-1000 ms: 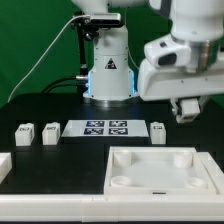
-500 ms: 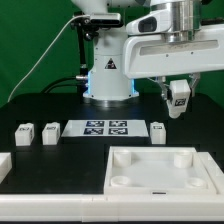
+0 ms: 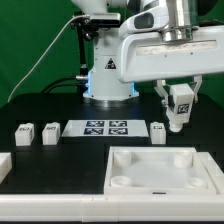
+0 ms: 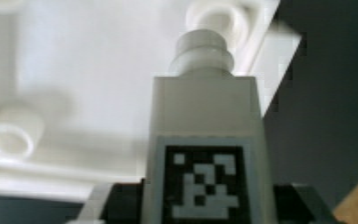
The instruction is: Assemble one leg
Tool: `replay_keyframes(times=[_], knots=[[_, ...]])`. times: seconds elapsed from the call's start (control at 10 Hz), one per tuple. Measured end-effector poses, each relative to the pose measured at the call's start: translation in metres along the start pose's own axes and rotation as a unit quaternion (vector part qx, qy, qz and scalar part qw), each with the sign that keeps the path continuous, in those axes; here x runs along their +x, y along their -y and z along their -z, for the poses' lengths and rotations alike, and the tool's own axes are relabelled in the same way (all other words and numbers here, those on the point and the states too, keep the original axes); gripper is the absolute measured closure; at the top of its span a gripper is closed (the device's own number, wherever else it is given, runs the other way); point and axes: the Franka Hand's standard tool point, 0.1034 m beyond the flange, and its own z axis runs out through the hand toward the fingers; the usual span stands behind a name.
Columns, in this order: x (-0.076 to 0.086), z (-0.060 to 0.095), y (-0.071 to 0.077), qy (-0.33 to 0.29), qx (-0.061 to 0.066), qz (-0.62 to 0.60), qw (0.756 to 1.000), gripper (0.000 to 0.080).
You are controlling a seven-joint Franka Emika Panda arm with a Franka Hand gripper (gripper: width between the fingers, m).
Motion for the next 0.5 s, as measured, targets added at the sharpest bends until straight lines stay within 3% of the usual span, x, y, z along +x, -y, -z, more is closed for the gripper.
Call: replay_keyframes(times=[0.2, 0.5], knots=[[0.0131, -0.0090, -0.0107, -0.009, -0.002, 0.002, 1.000, 0.0509], [0.0122, -0.0094, -0.0093, -0.009, -0.002, 0.003, 1.000, 0.0509]])
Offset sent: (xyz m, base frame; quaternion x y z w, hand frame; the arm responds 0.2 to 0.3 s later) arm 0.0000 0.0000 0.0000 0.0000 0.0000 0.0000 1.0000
